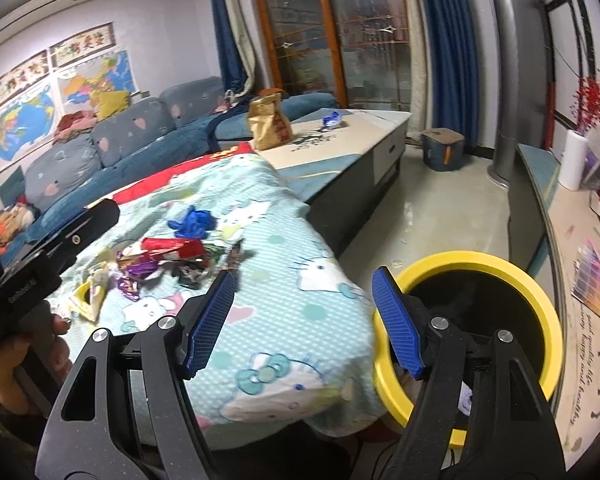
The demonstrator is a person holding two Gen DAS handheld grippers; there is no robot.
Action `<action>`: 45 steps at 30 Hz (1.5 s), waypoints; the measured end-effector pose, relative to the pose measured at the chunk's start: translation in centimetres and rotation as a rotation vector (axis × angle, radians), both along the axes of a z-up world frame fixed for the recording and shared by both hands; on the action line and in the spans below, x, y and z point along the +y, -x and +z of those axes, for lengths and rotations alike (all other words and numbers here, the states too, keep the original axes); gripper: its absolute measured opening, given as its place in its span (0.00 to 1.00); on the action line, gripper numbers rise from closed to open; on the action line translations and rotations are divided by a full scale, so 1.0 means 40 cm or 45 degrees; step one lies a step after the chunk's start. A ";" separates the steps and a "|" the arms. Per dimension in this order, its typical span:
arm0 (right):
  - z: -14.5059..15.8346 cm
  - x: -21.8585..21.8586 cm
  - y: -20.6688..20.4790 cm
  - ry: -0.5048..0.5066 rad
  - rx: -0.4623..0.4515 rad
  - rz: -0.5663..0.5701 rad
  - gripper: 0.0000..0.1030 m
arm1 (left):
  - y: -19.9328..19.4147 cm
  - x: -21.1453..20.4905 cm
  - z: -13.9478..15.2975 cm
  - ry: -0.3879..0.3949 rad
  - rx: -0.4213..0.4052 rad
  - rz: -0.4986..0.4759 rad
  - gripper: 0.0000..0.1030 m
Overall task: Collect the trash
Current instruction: 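Move both open tools back from the bin to the remaining wrappers, then grasp the yellow-white snack wrapper with the left tool while the right tool grasps the red chip bag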
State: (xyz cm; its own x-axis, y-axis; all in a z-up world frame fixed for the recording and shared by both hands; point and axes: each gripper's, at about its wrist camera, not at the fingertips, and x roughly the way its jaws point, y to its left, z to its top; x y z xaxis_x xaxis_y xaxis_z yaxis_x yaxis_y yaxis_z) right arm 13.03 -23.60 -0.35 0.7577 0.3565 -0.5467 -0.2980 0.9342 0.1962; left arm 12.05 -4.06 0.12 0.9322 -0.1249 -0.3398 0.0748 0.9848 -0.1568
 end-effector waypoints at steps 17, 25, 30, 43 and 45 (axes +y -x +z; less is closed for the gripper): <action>-0.009 0.187 -0.056 0.023 0.024 0.241 0.62 | 0.051 0.204 -0.015 0.005 0.045 0.239 0.93; -0.032 0.266 -0.117 0.075 0.038 0.329 0.62 | 0.073 0.297 -0.042 -0.002 0.103 0.338 0.93; -0.046 0.310 -0.166 0.094 0.068 0.382 0.62 | 0.081 0.349 -0.065 0.018 0.155 0.384 0.93; -0.128 0.403 -0.268 0.216 0.160 0.507 0.62 | 0.049 0.397 -0.157 0.076 0.364 0.341 0.93; -0.138 0.411 -0.277 0.225 0.167 0.515 0.62 | 0.048 0.402 -0.169 0.102 0.384 0.336 0.92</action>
State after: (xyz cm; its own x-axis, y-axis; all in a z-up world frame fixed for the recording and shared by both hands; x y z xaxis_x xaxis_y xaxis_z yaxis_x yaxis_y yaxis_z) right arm 24.12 -7.16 -5.86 0.4970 0.5019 -0.7079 -0.6289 0.7704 0.1047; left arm 10.14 12.04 -6.66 0.7957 0.0685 -0.6018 -0.2402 0.9478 -0.2096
